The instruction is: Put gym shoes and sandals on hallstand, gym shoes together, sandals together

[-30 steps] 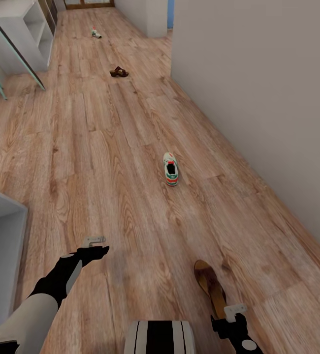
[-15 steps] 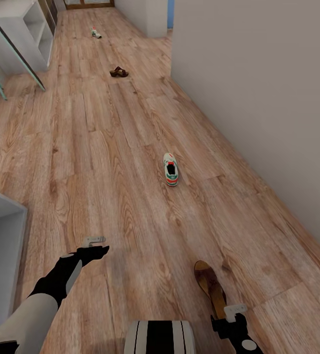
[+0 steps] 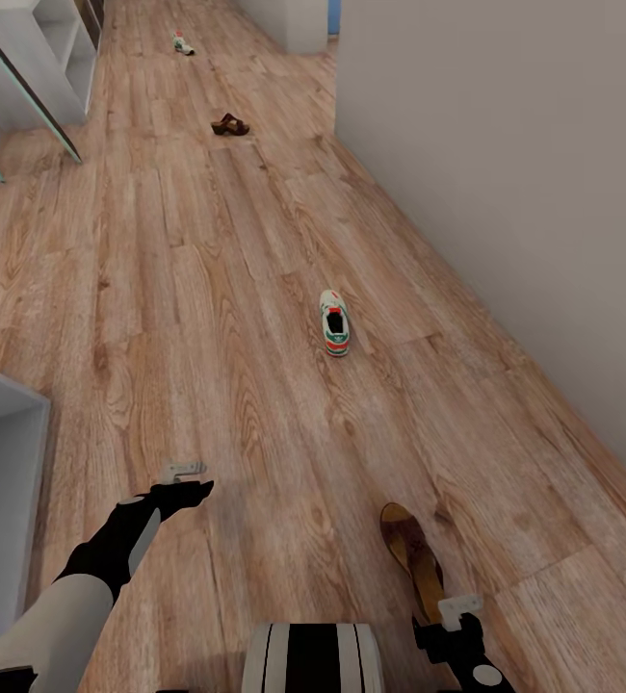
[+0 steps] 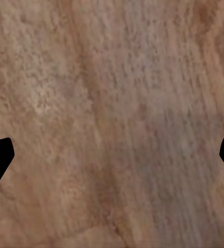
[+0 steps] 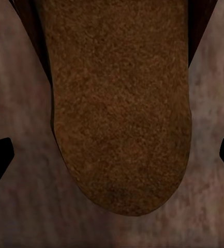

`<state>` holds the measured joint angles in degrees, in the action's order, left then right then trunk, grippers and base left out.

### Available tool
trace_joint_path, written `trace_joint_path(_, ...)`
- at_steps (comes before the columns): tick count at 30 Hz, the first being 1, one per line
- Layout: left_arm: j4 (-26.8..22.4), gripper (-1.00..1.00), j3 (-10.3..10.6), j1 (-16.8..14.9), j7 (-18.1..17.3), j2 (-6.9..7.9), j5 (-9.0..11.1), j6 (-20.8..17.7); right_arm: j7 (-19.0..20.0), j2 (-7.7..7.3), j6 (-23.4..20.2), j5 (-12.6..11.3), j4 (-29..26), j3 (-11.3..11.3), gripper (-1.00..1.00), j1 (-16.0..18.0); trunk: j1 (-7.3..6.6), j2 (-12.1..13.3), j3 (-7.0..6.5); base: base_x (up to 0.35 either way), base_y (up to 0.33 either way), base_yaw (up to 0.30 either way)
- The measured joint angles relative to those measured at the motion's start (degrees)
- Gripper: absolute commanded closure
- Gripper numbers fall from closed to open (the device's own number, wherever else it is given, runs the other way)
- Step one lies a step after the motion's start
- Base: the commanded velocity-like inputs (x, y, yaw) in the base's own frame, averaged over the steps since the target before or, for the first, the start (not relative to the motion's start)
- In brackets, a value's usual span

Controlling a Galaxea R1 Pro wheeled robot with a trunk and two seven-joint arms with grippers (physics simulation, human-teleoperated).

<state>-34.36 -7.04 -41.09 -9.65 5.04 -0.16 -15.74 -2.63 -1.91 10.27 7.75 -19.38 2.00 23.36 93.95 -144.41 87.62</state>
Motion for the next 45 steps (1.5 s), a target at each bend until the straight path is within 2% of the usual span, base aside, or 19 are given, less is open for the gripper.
trace_joint_path(20,0.0,-1.00,0.0,0.1,0.0,0.01,0.0,0.0,0.0,0.00,0.0,0.0,0.0,0.0,-1.00,0.0,0.00,0.0,0.00,0.039,0.000,0.000)
trace_joint_path(21,0.0,-1.00,0.0,0.1,0.0,0.01,0.0,0.0,0.0,0.00,0.0,0.0,0.0,0.0,1.00,0.0,0.00,0.0,0.00,0.014,0.000,0.000)
trace_joint_path(42,0.0,-1.00,0.1,0.1,-0.1,0.27,0.0,0.0,-0.1,-0.01,0.0,0.1,0.1,0.0,1.00,0.0,0.00,0.0,0.00,0.001,0.000,0.000)
trace_joint_path(45,0.0,-1.00,0.1,0.1,-0.1,0.27,0.0,0.0,0.0,0.00,0.0,0.1,0.1,0.0,1.00,0.0,-0.08,0.0,-0.66,0.000,0.000,0.000)
